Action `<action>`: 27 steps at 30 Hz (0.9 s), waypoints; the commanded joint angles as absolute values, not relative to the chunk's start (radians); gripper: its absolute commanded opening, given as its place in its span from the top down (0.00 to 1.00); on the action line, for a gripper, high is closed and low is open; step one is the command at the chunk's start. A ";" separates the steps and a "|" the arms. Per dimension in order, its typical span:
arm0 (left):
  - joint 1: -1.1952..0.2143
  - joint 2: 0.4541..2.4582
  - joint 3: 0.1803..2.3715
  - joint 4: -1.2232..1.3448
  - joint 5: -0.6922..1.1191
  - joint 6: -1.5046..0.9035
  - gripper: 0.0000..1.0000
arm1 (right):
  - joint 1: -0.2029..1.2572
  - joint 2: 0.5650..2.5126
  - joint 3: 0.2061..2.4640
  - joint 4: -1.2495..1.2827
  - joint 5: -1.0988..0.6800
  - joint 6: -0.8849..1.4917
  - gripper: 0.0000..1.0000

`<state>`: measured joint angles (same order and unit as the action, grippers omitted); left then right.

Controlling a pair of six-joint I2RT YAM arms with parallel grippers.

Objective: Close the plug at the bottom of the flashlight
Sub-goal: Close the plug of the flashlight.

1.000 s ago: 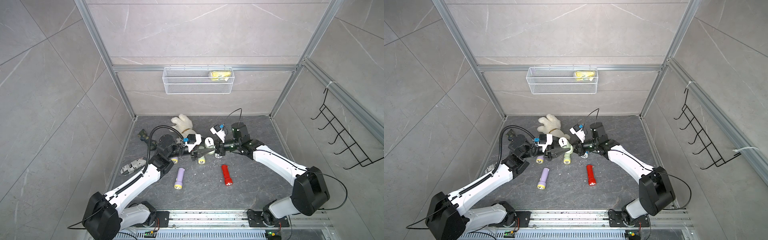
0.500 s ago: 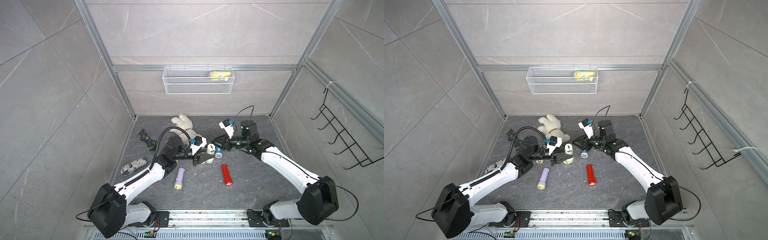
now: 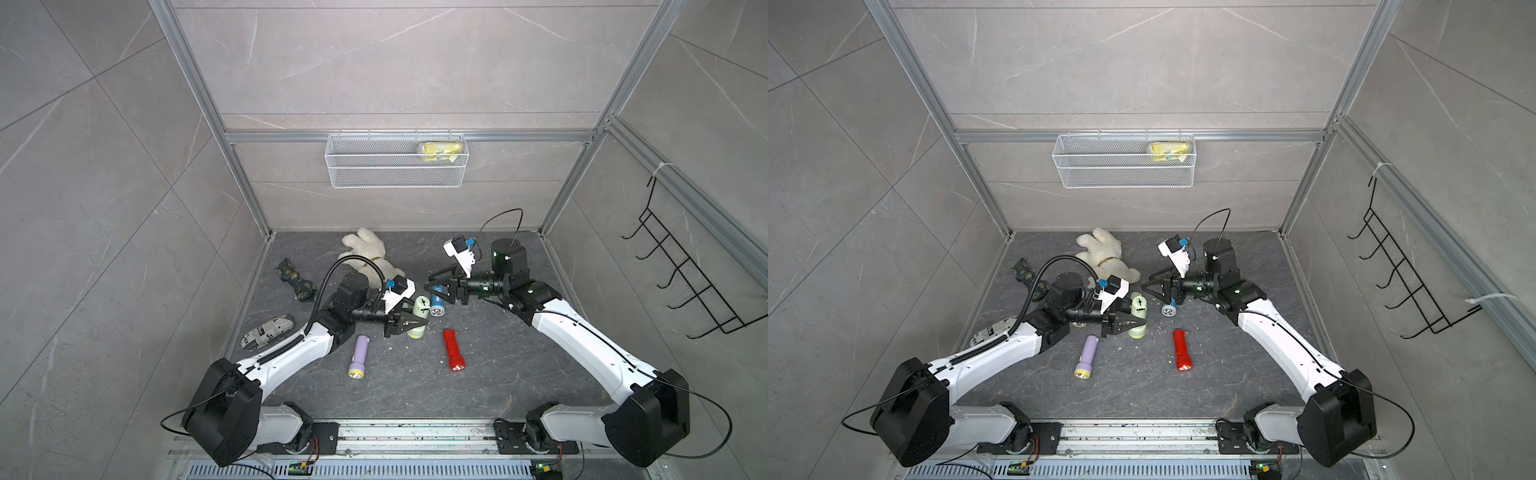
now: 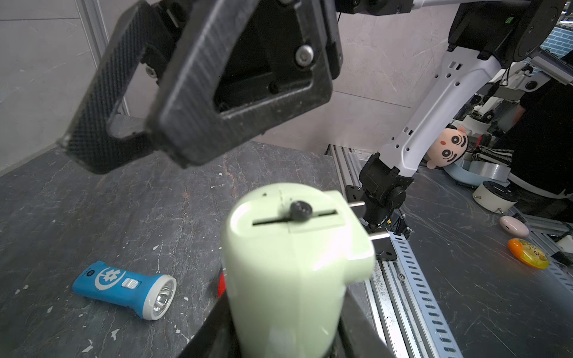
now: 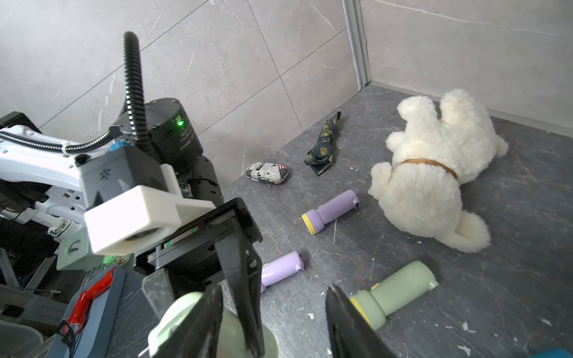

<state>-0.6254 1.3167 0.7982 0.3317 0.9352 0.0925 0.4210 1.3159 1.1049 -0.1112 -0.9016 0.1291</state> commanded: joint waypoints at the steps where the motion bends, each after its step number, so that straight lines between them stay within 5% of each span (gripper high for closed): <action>1: -0.617 1.321 0.855 0.357 0.978 0.071 1.00 | 0.422 1.281 1.089 -0.054 -0.974 0.164 0.43; 27: -0.614 1.319 0.901 0.382 0.986 0.062 1.00 | 0.468 1.322 1.012 0.052 -1.017 0.203 0.39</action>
<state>-0.6170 1.3270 0.8383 0.3199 0.9527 0.0738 0.4522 1.3083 1.0355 0.0460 -0.9928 0.1913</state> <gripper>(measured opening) 0.396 0.614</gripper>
